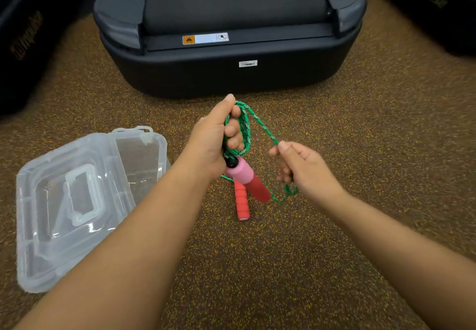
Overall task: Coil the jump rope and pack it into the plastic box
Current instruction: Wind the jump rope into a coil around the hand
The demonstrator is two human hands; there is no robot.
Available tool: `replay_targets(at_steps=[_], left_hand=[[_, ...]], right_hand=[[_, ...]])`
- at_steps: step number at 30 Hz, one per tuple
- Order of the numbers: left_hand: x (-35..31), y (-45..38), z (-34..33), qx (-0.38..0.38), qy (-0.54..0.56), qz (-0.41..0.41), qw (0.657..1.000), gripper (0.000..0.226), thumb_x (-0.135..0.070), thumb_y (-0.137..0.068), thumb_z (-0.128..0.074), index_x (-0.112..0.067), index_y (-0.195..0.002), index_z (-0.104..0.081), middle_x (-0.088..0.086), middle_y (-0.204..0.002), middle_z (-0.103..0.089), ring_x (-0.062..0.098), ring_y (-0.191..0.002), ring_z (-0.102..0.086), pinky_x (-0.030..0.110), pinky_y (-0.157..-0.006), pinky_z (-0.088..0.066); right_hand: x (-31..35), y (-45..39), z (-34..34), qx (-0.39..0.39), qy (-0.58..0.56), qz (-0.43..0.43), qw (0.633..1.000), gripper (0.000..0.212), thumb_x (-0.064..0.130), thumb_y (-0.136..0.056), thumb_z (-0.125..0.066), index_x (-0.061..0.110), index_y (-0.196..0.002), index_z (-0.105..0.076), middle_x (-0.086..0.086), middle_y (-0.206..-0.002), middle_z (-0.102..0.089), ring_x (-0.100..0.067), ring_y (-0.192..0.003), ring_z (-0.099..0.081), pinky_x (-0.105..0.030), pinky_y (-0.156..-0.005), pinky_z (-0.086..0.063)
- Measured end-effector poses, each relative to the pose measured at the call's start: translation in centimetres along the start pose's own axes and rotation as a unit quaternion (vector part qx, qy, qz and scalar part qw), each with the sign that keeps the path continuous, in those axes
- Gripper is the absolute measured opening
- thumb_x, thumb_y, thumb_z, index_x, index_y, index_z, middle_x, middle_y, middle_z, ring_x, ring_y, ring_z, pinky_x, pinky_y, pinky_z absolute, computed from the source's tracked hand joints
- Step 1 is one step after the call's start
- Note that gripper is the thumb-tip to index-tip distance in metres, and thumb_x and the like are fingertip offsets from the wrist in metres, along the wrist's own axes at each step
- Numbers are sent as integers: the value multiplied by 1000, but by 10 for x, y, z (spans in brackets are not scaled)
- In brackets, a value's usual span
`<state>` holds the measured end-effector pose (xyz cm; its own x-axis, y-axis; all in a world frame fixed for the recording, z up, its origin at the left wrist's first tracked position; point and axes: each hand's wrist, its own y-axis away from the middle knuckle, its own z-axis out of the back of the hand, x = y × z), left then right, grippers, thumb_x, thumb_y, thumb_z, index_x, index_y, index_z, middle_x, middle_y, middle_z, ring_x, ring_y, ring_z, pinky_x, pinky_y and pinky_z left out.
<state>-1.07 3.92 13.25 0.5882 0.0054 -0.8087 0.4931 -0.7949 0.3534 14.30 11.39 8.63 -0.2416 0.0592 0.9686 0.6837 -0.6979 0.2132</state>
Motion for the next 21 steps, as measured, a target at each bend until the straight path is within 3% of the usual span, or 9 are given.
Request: replay_targets(at_steps=[2, 6, 9, 11, 14, 16, 18, 20, 21], left_hand=[[3, 0, -2, -12, 17, 3, 1000, 30, -39, -95, -50, -20, -74, -59, -10, -43, -46, 3, -32, -32, 19, -44, -27], [4, -2, -4, -35, 23, -5, 999, 33, -39, -95, -51, -9, -99, -65, 0, -76, -75, 4, -41, -46, 12, -43, -38], [4, -1, -5, -23, -23, 11, 999, 40, -38, -99, -41, -6, -116, -57, 8, -105, -74, 13, -56, -61, 24, -64, -50], [6, -1, -5, -22, -118, -7, 993, 40, -37, -100, -36, -9, -124, -54, 7, -111, -72, 18, -69, -68, 35, -80, -50], [11, 2, -3, 6, -291, -24, 956, 39, -46, -95, -35, -34, -90, -72, 7, -103, -74, 27, -85, -69, 48, -88, -52], [13, 7, -1, 39, -354, -20, 934, 44, -51, -92, -34, -30, -87, -72, 10, -99, -74, 33, -85, -67, 54, -86, -51], [12, 8, 0, 47, -409, -33, 911, 51, -54, -91, -34, -17, -95, -69, 10, -86, -74, 27, -74, -63, 45, -76, -51], [8, 10, 0, 48, -438, -45, 897, 53, -51, -96, -34, -11, -88, -67, -4, -61, -65, 11, -57, -56, 22, -59, -44], [5, 13, -1, 59, -441, -36, 895, 52, -50, -98, -33, -12, -83, -65, -7, -54, -62, 8, -51, -55, 19, -55, -44]], right_hand=[[-5, 6, -8, 17, 135, 37, 990, 31, 32, -99, -42, 22, -78, -63, 12, -53, -47, -5, -51, -44, -29, -58, -42], [2, 20, -17, 61, 356, 109, 926, 37, 55, -89, -35, 26, -81, -56, 7, -68, -62, -19, -70, -59, -39, -67, -49], [14, 25, -21, 71, 428, 141, 890, 34, 51, -93, -40, 28, -67, -38, 10, -57, -42, -20, -64, -45, -34, -54, -33], [26, 29, -23, 81, 445, 159, 878, 33, 49, -94, -42, 28, -69, -35, 12, -59, -37, -18, -66, -42, -34, -55, -27], [41, 29, -20, 65, 475, 194, 856, 27, 46, -91, -44, 25, -75, -45, 10, -64, -46, -21, -71, -52, -31, -57, -30], [49, 27, -18, 50, 487, 196, 850, 22, 43, -89, -47, 25, -83, -58, 8, -62, -50, -21, -68, -54, -30, -58, -33], [55, 26, -13, 31, 446, 167, 879, 14, 41, -83, -53, 29, -85, -61, 8, -54, -50, -14, -56, -49, -28, -57, -36], [57, 23, -7, 21, 374, 127, 918, 11, 39, -77, -58, 33, -86, -57, 9, -53, -53, -6, -49, -45, -27, -55, -37], [58, 20, -3, 27, 319, 108, 941, 15, 35, -76, -59, 34, -89, -54, 10, -54, -54, -5, -48, -44, -28, -55, -38]])
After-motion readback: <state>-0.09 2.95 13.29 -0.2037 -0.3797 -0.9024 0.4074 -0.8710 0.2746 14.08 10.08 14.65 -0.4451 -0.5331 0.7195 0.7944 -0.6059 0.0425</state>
